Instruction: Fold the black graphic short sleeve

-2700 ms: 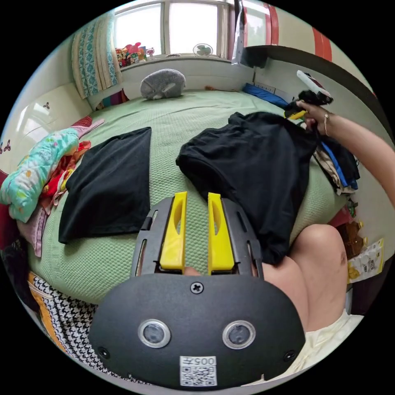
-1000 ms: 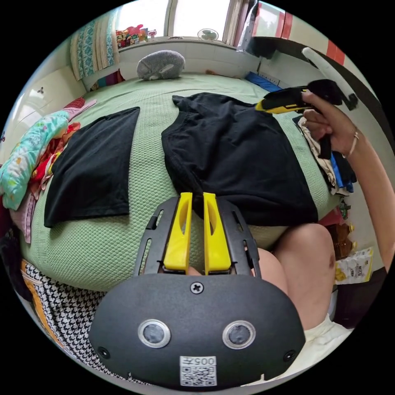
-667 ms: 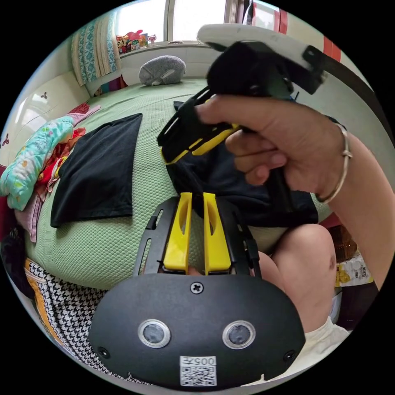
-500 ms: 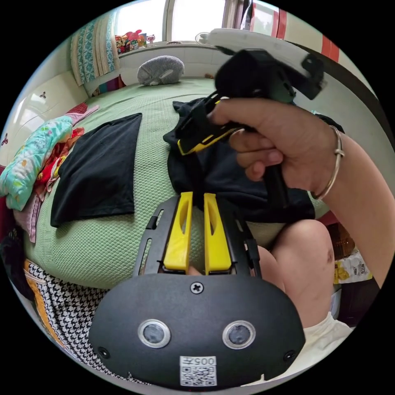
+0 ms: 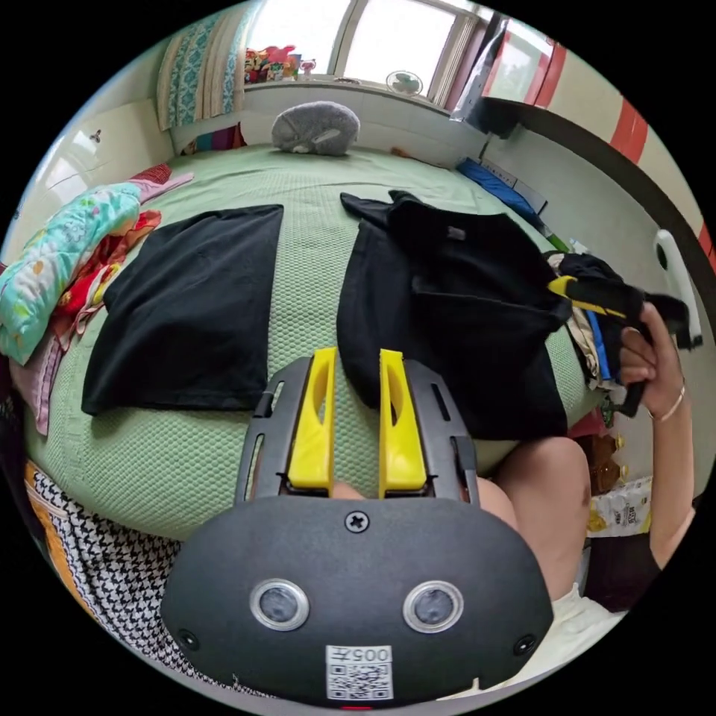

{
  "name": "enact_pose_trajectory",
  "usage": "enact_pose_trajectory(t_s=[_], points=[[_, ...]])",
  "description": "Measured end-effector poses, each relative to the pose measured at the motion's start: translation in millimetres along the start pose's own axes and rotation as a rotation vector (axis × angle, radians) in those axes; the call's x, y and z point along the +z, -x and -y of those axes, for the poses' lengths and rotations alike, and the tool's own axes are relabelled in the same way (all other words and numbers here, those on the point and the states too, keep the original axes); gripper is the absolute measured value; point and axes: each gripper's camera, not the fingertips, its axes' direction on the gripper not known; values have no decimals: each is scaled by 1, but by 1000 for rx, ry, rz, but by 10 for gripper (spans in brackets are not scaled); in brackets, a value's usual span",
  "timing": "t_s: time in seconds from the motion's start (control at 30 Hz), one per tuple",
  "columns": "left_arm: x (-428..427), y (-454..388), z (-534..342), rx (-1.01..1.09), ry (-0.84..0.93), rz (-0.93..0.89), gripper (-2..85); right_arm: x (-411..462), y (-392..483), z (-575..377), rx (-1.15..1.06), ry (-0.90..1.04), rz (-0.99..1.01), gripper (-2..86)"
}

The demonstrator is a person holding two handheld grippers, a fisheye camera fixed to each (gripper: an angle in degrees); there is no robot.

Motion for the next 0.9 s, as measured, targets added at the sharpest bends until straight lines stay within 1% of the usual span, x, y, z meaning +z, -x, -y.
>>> enact_pose_trajectory(t_s=[0.13, 0.23, 0.37, 0.6, 0.73, 0.9], points=[[32, 4, 30, -21, 87, -8, 75, -28, -39, -21, 72, -53, -25, -15], [44, 0, 41, -17, 129, 35, 61, -46, -61, -31, 112, -82, -25, -15], [31, -3, 46, 8, 89, 62, 25, -67, -77, -39, 123, -127, -80, -15], [-14, 10, 45, 48, 11, 86, 7, -111, -92, -48, 159, -233, -173, -15], [-45, 36, 45, -18, -38, 150, 6, -135, -105, -62, 216, -291, -236, -15], [-62, 67, 38, -105, -28, 126, 10, -129, -115, -82, 278, -263, -264, -15]])
